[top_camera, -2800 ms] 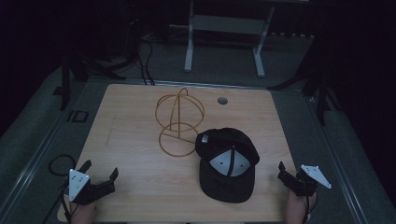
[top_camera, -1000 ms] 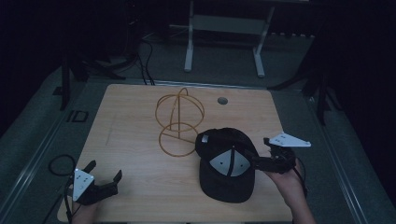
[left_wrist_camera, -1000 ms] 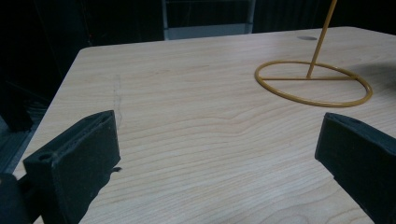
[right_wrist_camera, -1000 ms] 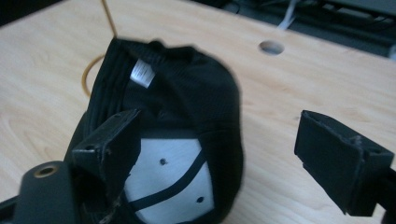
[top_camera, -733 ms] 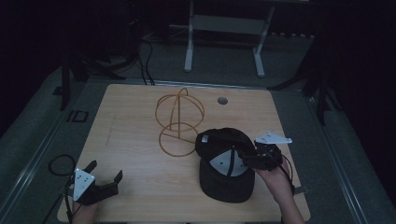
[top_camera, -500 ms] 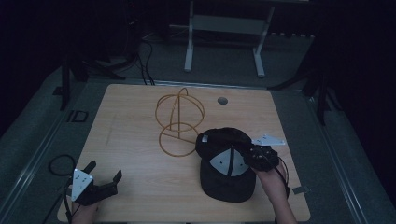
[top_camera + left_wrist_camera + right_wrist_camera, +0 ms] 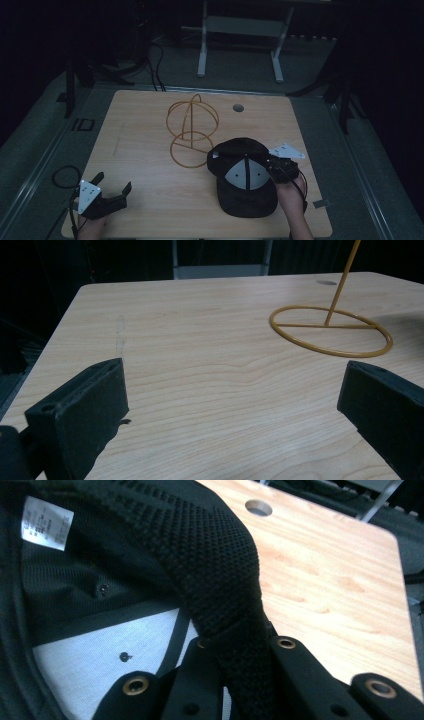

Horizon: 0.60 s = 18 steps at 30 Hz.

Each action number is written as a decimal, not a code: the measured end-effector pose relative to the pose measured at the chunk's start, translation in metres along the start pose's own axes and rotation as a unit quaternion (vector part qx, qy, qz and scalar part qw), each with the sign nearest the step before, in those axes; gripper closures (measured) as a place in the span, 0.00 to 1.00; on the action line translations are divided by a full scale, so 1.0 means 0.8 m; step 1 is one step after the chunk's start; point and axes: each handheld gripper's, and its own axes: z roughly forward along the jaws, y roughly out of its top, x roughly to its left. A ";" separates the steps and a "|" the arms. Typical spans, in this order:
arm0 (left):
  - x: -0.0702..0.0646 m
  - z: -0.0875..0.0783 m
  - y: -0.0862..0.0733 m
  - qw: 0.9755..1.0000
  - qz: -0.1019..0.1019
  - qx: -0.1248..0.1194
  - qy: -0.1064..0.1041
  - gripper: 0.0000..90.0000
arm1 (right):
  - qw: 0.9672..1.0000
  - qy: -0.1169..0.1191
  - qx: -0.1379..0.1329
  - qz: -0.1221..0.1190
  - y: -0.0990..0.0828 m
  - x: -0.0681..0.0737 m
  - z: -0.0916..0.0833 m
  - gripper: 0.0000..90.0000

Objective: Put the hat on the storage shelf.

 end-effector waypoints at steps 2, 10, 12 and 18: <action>-0.003 0.000 0.001 1.000 -0.001 0.008 -0.003 0.00 | 1.000 0.003 -0.008 0.000 0.004 -0.001 -0.006 0.99; -0.022 0.003 0.006 0.999 0.013 0.042 -0.006 0.00 | 0.999 0.014 -0.049 -0.008 0.023 0.003 -0.039 0.99; -0.028 0.004 0.008 0.999 0.010 0.040 -0.017 0.00 | 0.998 0.018 -0.058 -0.009 0.027 0.005 -0.047 0.99; -0.050 0.004 0.021 0.996 -0.011 0.053 -0.073 0.00 | 0.996 0.032 -0.087 -0.014 0.040 0.011 -0.071 0.99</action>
